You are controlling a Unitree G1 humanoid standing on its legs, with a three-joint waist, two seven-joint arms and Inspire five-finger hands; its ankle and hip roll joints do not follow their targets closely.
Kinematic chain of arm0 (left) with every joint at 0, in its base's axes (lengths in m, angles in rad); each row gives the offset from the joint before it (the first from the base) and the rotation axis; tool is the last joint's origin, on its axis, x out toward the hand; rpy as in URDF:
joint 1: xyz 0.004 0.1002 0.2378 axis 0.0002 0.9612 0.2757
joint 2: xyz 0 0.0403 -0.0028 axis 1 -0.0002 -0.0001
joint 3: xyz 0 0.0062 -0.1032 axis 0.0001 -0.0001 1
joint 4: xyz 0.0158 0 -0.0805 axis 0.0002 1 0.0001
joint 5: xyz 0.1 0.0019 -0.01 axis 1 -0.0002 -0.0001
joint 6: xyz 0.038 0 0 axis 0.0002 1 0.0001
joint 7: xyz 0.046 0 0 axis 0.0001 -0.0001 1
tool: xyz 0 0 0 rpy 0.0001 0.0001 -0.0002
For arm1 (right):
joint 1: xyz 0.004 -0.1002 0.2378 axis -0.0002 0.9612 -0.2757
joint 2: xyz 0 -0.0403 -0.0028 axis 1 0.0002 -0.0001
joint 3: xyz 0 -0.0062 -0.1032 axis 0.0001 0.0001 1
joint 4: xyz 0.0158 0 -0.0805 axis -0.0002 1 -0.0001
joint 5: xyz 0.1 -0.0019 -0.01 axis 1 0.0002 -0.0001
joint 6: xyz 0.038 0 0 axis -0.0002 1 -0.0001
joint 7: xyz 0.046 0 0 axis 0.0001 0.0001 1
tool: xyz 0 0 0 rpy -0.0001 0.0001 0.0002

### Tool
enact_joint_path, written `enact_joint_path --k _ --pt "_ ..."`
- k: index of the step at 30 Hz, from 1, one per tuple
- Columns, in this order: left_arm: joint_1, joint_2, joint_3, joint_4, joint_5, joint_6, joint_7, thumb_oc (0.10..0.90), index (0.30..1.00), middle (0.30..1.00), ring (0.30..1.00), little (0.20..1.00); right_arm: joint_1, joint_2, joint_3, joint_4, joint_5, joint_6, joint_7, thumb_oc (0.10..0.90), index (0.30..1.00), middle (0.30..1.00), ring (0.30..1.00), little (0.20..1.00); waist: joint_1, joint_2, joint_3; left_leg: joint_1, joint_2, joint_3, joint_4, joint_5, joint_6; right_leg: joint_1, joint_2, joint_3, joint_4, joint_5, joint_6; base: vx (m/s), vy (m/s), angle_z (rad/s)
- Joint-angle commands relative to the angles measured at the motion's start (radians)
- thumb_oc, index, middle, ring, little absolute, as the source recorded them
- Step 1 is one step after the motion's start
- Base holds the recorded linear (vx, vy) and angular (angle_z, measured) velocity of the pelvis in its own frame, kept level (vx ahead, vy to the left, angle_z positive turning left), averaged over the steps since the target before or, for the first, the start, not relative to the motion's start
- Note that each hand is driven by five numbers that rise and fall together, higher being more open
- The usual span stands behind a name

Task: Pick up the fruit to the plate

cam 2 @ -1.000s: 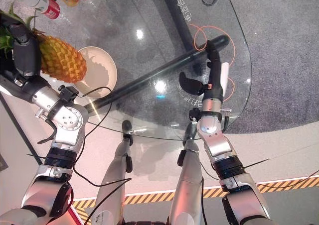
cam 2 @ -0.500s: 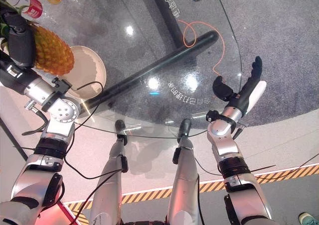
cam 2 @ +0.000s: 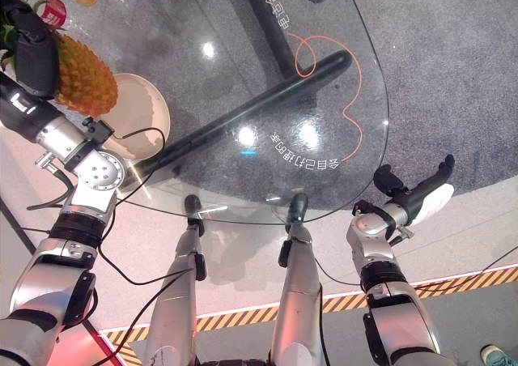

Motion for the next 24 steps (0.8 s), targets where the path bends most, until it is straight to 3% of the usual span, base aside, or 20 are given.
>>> enact_joint_path --k 1,14,24 --pt "-0.156 0.149 0.01 -0.001 0.003 -0.09 0.092 0.1 0.3 0.3 0.3 0.2 0.025 -0.026 -0.082 0.059 0.109 -0.067 0.023 0.8 0.9 0.9 0.9 0.9 0.027 -0.071 -0.027 -0.06 0.0 -0.009 0.124 -0.079 0.018 0.056 0.064 -0.003 -0.084 0.076 -0.034 0.0 0.0 0.0" --pt "-0.189 0.172 -0.013 0.055 -0.056 -0.082 0.042 0.1 0.3 0.3 0.3 0.2 0.065 0.025 -0.044 0.256 0.251 0.063 0.372 0.8 0.9 0.9 0.9 0.9 0.03 -0.102 -0.027 -0.068 0.006 -0.026 0.144 -0.095 0.023 0.059 0.083 -0.001 -0.081 0.073 -0.039 0.0 -0.024 0.01" --pt "-0.206 0.159 -0.017 0.078 -0.104 -0.093 -0.03 0.1 0.3 0.3 0.3 0.2 0.076 0.071 -0.01 0.257 0.26 0.111 0.477 0.8 0.9 0.9 0.9 0.9 0.029 -0.128 -0.027 -0.075 0.008 -0.033 0.154 -0.102 0.025 0.058 0.093 -0.004 -0.08 0.076 -0.038 0.0 -0.011 0.0"
